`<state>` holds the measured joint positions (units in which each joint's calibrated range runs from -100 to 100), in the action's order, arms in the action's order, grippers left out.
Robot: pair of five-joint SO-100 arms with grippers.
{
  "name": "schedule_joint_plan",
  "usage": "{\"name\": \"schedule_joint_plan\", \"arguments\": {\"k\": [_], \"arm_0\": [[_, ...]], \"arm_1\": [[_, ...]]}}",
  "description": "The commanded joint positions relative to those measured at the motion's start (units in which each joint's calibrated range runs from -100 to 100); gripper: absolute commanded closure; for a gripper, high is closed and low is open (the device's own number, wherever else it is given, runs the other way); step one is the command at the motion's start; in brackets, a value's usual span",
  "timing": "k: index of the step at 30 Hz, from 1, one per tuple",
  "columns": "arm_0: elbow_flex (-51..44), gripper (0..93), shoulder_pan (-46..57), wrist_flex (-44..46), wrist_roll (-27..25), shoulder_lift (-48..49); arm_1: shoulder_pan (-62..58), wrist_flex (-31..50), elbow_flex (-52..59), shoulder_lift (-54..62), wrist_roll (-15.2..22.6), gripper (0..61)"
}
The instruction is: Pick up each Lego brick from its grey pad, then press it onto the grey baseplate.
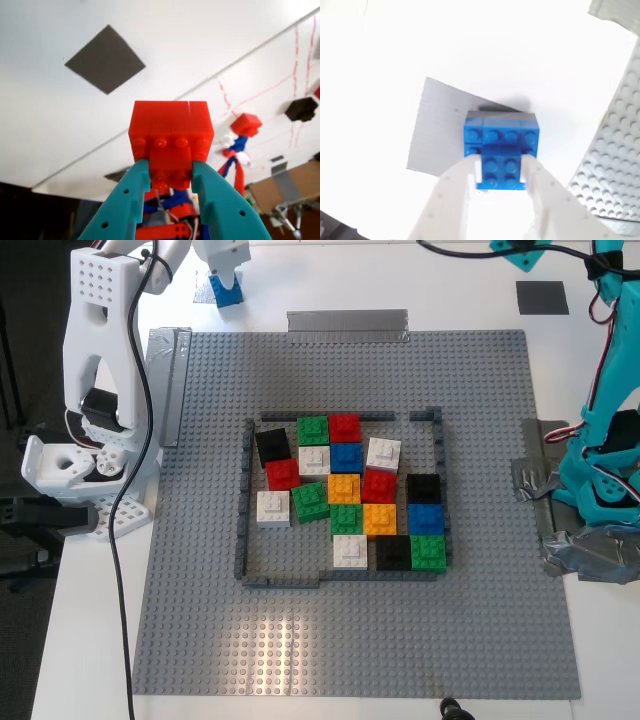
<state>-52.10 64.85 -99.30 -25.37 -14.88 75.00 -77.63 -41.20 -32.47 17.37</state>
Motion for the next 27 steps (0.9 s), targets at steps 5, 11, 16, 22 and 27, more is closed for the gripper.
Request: {"name": "schedule_joint_plan", "arguments": {"k": [5, 11, 16, 22, 27], "arm_0": [[26.59, 92.7, -13.46, -0.70, 0.15, 19.68], [46.00, 92.7, -25.21, -0.70, 0.44, 32.47], [58.64, 92.7, -32.54, 2.23, 0.44, 39.68], [68.40, 92.7, -35.44, 12.16, 5.47, 40.63], [71.01, 92.7, -37.32, 15.82, 11.67, 40.46]], "arm_1": [[-5.18, -3.00, 7.02, 25.86, -3.87, 61.1], [-12.36, -9.35, 19.21, 42.43, -7.82, 61.1], [-20.34, -16.91, 29.78, 55.47, -11.14, 61.1], [-31.95, -21.71, 41.97, 68.95, -13.00, 61.1], [-42.61, -21.14, 51.18, 76.33, -9.63, 61.2]]}}
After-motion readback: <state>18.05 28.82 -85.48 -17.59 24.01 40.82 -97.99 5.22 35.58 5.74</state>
